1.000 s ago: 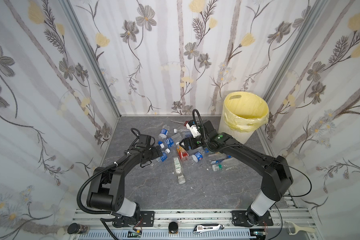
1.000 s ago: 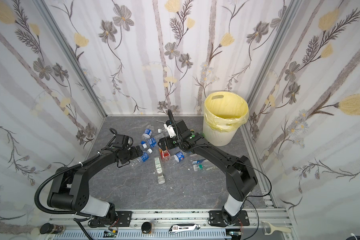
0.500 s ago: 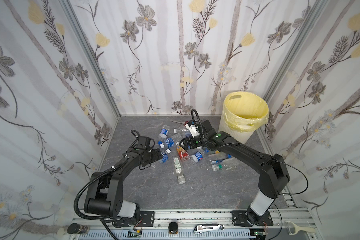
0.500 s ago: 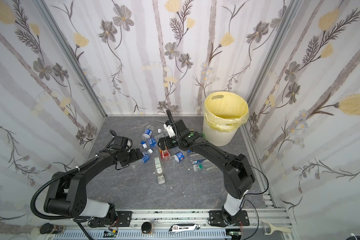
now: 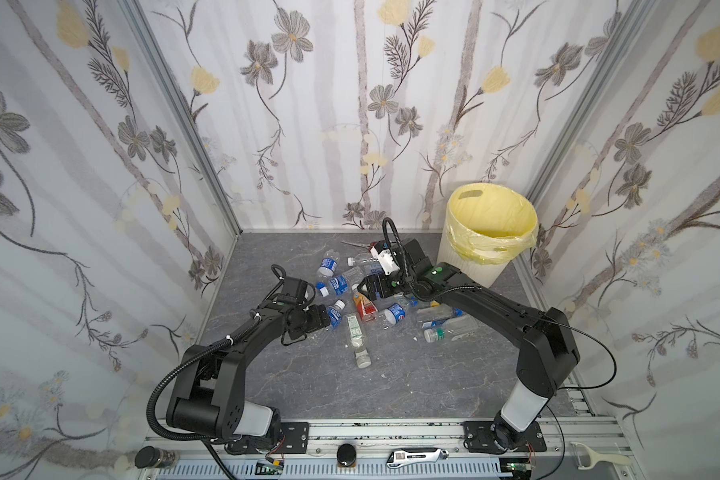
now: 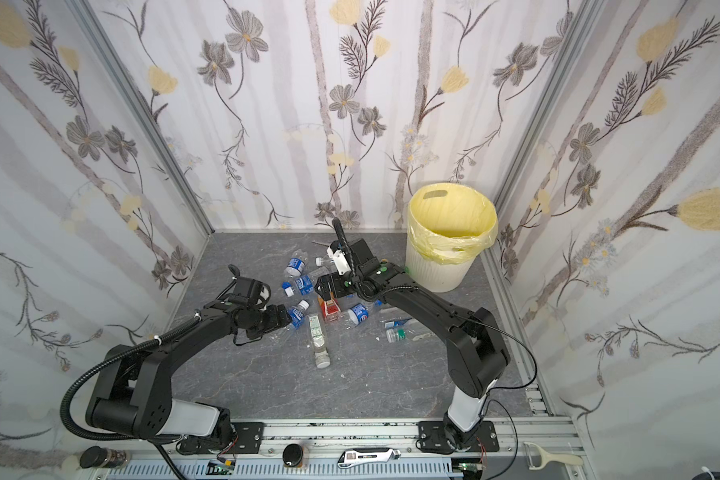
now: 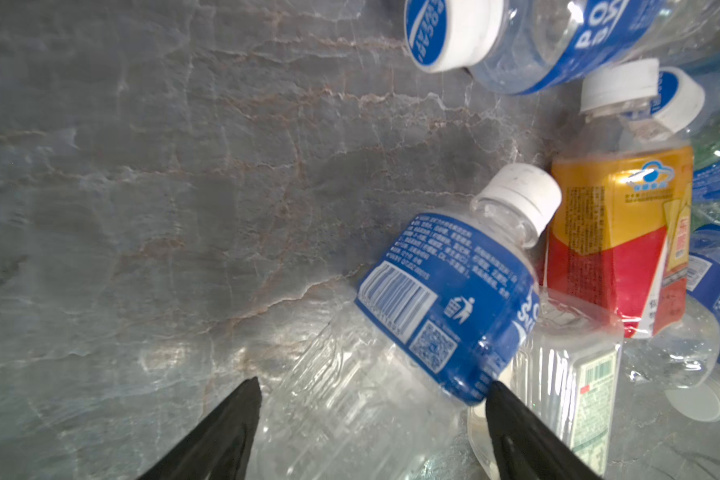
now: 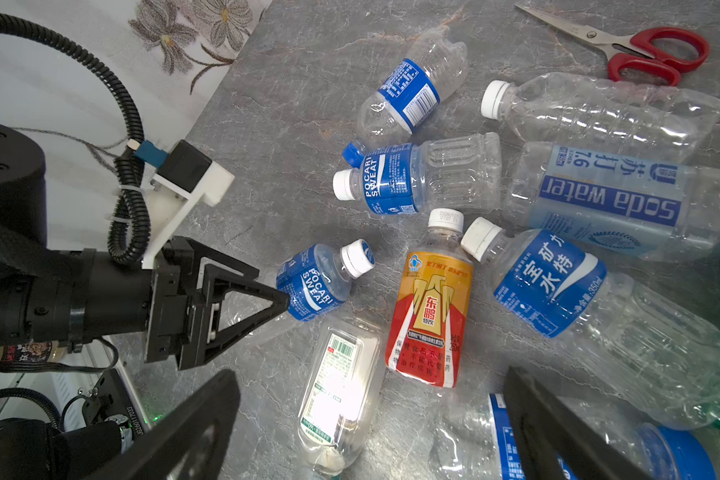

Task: Throw the plastic bottles in the bin
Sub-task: 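Lower the left gripper onto the blue-labelled Pocari Sweat bottle and close it, then lift the Pocari Sweat bottle with the left gripper while the right gripper grasps its cap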

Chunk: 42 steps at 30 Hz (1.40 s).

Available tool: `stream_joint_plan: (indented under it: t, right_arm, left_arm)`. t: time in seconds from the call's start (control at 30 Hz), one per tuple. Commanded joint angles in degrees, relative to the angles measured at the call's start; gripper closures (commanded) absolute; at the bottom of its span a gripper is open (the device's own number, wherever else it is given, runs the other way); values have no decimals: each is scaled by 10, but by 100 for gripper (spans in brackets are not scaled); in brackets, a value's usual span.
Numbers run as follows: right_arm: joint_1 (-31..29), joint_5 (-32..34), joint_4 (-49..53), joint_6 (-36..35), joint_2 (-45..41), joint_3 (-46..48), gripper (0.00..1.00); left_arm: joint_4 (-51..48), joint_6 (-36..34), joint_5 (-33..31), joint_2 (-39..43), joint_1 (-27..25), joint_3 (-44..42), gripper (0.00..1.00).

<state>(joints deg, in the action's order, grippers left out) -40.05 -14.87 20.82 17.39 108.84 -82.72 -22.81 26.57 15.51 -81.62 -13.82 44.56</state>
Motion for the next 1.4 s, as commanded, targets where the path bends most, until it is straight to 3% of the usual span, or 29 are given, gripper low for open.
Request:
stream_joint_plan:
  t: [0.0,0.3,0.7,0.87,1.13,1.37]
  right_arm:
    - [0,-7,-1,1,4,0,0]
    - [0,-8,-3,9,8,4,0]
    - [1,1,-4,17,1,12,0]
    - [6,-5,-12,44,-2,19,0]
    - [16,-37,-37,99,-21,26,0]
    - [35,-99,-116,180,-47,62,0]
  left_arm:
    - [-8,0,0,1,-10,-5,15]
    - [-8,-6,-19,-9,-30,-10,19]
    - [-8,-16,-45,-33,-39,-10,36]
    - [-7,-26,-21,-19,-44,3,42]
    - [-2,-30,33,12,-49,37,43]
    - [15,-27,99,38,-64,104,45]
